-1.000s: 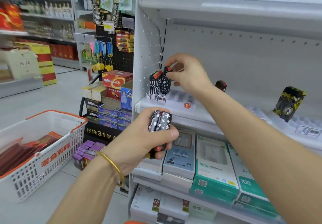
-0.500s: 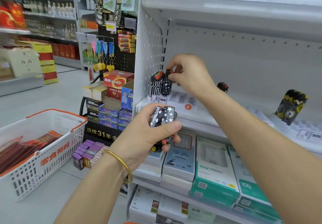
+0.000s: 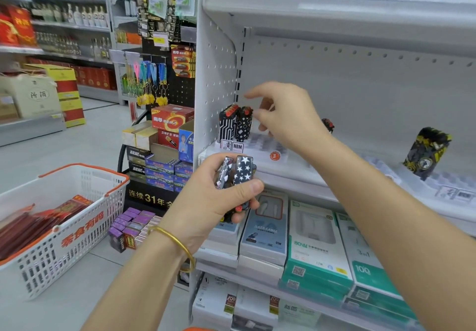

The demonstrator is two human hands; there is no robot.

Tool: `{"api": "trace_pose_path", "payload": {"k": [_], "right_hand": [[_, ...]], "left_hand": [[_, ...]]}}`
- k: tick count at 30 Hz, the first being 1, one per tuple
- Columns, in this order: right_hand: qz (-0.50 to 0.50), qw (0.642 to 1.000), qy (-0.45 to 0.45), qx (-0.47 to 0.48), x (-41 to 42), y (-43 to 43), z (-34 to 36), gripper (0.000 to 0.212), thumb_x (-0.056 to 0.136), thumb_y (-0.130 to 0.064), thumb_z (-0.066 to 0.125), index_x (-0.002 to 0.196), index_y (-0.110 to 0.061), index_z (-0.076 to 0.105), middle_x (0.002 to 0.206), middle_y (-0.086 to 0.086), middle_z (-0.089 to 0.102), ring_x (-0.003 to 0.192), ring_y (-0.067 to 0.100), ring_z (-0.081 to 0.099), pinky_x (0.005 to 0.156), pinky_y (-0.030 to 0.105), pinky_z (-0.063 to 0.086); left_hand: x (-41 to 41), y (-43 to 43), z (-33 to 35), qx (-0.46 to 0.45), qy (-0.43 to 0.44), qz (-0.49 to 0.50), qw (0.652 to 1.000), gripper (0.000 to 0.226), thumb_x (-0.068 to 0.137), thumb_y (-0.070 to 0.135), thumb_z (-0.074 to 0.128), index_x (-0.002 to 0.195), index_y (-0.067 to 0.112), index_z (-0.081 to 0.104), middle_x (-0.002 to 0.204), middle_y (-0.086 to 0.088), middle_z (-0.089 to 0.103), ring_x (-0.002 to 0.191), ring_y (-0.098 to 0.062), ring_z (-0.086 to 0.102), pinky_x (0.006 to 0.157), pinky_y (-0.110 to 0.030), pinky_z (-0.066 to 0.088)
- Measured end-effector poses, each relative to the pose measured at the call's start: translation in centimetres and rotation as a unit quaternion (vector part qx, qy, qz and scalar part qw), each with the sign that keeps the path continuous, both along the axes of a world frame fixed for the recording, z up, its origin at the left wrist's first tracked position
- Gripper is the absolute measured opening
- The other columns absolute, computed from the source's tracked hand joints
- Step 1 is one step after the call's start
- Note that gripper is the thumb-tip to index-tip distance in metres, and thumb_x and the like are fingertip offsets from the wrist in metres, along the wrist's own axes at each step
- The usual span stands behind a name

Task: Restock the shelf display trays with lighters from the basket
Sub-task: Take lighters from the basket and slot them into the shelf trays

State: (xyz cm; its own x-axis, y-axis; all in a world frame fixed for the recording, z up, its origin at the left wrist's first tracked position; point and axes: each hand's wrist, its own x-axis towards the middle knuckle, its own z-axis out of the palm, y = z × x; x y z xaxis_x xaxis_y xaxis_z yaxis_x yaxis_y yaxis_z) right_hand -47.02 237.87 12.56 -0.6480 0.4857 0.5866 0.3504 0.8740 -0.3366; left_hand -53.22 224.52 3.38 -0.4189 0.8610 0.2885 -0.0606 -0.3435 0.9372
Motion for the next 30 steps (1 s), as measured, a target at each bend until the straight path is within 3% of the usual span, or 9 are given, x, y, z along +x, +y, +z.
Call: {"api": "trace_pose_path", "payload": {"k": [3,5,8,12,16,23,26,30], "right_hand": [[0.104,0.984,-0.028,-0.141,2.5,-2.9,-0.1,0.011,0.089,-0.018,0.061,0.091,-0.012,0.069,0.071,0.001,0.062,0.056,0.012,0.061,0.051,0.030,0.052],[0.141,0.971,-0.096,-0.167,3.5,-3.9,-0.6,0.016,0.086,-0.024,0.064,0.086,-0.009,0.070,0.069,0.001,0.063,0.058,0.011,0.057,0.047,0.026,0.049],[0.161,0.965,-0.109,-0.176,4.2,-4.0,-0.9,0.008,0.081,-0.018,0.070,0.086,-0.011,0.071,0.069,0.003,0.065,0.060,0.008,0.055,0.047,0.021,0.048],[0.168,0.951,-0.015,-0.261,5.4,-3.4,-1.4,0.003,0.080,-0.009,0.069,0.083,-0.008,0.067,0.075,0.011,0.066,0.058,0.009,0.058,0.050,0.022,0.051],[0.161,0.923,0.077,-0.341,7.1,-2.8,-2.1,0.005,0.085,-0.002,0.062,0.081,-0.004,0.059,0.072,0.013,0.061,0.055,0.015,0.062,0.053,0.026,0.056],[0.139,0.951,-0.008,-0.277,9.9,-2.7,-2.8,0.013,0.075,-0.003,0.073,0.082,-0.009,0.064,0.078,0.012,0.067,0.064,0.013,0.060,0.065,0.029,0.054],[0.155,0.945,-0.035,-0.285,10.8,-2.6,-3.1,0.026,0.077,0.001,0.071,0.093,-0.016,0.061,0.076,0.008,0.066,0.061,0.011,0.058,0.062,0.025,0.050],[0.123,0.947,0.053,-0.294,13.1,-1.1,-1.8,0.045,0.083,0.007,0.060,0.117,-0.022,0.057,0.084,0.012,0.056,0.063,0.015,0.056,0.052,0.021,0.049]], "left_hand": [[0.1,0.1,0.1,0.013,0.020,0.019,1.000,0.062,0.056,0.018,0.073,0.113,0.009,0.050,0.080,-0.017,0.064,0.054,-0.016,0.059,0.039,-0.022,0.037],[0.3,0.1,0.2,0.018,0.032,0.026,0.999,0.054,0.063,0.012,0.074,0.111,0.010,0.049,0.070,-0.006,0.066,0.054,-0.015,0.060,0.039,-0.021,0.037],[0.8,0.2,0.2,0.022,0.045,0.033,0.998,0.047,0.069,0.007,0.074,0.108,0.012,0.049,0.066,-0.001,0.066,0.055,-0.014,0.059,0.039,-0.021,0.037],[1.0,0.3,-0.1,0.029,0.029,0.044,0.998,0.057,0.061,0.015,0.084,0.107,0.016,0.051,0.070,-0.002,0.068,0.062,-0.024,0.058,0.041,-0.023,0.038],[0.9,0.5,-0.1,0.064,-0.026,0.066,0.995,0.049,0.070,0.000,0.071,0.114,0.009,0.051,0.072,-0.003,0.064,0.063,-0.019,0.061,0.041,-0.021,0.038],[2.2,1.1,0.0,0.101,-0.011,0.098,0.990,0.037,0.079,-0.007,0.065,0.105,0.017,0.054,0.069,0.002,0.065,0.058,-0.015,0.061,0.040,-0.021,0.037],[3.4,1.5,0.2,0.106,-0.005,0.087,0.990,0.034,0.079,-0.004,0.064,0.106,0.014,0.054,0.073,0.001,0.066,0.057,-0.014,0.062,0.039,-0.021,0.038],[4.7,2.5,0.5,0.090,-0.021,0.047,0.995,0.028,0.085,-0.002,0.058,0.104,0.016,0.052,0.086,-0.004,0.070,0.058,-0.012,0.059,0.042,-0.022,0.039]]}}
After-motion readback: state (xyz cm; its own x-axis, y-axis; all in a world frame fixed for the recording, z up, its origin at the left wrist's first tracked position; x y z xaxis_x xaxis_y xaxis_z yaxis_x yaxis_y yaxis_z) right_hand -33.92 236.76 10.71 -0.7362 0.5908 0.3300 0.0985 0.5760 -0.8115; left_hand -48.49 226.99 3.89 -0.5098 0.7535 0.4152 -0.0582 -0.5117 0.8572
